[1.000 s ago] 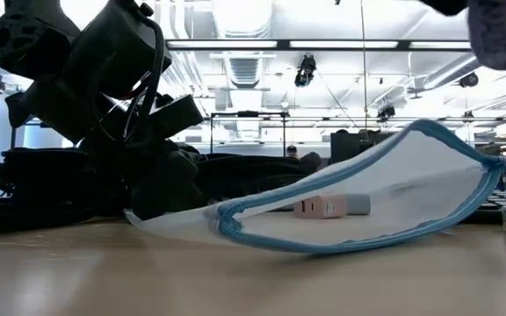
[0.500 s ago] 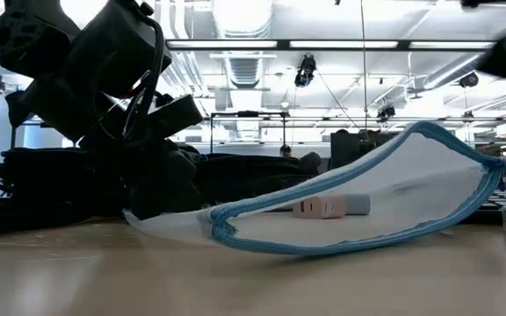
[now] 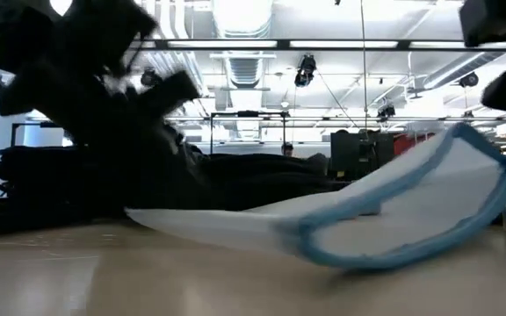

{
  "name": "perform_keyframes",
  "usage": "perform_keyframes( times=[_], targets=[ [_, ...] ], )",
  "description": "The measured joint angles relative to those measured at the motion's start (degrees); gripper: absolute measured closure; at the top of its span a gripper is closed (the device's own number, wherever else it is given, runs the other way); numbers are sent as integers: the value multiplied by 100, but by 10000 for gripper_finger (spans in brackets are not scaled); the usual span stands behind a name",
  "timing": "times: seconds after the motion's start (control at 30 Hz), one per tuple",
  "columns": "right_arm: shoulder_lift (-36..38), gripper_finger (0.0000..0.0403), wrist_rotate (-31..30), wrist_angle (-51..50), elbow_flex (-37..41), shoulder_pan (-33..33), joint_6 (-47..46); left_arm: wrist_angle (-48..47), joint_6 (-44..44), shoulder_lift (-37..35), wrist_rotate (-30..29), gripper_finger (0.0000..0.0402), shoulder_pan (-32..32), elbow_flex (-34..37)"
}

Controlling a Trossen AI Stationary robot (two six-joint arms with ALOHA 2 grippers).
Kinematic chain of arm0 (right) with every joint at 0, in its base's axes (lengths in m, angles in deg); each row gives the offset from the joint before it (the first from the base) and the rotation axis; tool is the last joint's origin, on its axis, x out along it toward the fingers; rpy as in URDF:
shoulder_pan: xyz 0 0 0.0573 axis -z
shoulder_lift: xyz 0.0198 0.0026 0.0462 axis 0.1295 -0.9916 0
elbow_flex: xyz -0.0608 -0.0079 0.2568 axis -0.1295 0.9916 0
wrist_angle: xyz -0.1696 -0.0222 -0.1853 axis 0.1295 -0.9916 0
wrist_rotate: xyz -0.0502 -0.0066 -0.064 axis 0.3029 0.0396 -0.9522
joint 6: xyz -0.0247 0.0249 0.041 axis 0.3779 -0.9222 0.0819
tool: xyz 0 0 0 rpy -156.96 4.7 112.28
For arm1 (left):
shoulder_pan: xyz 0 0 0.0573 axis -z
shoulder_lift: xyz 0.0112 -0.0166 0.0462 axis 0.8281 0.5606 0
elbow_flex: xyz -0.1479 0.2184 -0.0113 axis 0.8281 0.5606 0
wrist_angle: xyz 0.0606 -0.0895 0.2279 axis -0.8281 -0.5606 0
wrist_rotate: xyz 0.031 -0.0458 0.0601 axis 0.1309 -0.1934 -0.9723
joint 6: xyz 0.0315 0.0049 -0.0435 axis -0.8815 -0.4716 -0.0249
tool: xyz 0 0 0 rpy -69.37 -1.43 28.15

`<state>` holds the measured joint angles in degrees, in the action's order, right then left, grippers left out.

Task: Unpack backpack
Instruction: Remove the purple granola bar from the blue zipper pouch

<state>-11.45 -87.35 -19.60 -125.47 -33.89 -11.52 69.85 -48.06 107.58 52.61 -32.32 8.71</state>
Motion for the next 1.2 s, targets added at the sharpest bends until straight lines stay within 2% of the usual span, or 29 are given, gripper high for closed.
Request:
perform_keyframes(
  times=[0.17,0.3,0.4,0.67,0.8,1.2],
  targets=[
    [-246,241,-134,3,-182,110,211,216,-138,-64,42,283,62,-2],
    [-616,248,-400,19,-282,411,244,228,-140,-70,159,283,64,-150],
    [-862,253,-595,9,-490,637,616,247,-140,-72,414,283,64,-363],
    [-1159,239,-1982,245,-1436,1022,2069,258,212,-81,803,253,64,-855],
    [-1255,227,-1958,481,-1515,1140,2459,257,380,-55,815,222,61,-933],
    [-1760,219,-1815,503,-1516,1164,2539,518,1382,-22,834,140,-61,-938]
  ],
)
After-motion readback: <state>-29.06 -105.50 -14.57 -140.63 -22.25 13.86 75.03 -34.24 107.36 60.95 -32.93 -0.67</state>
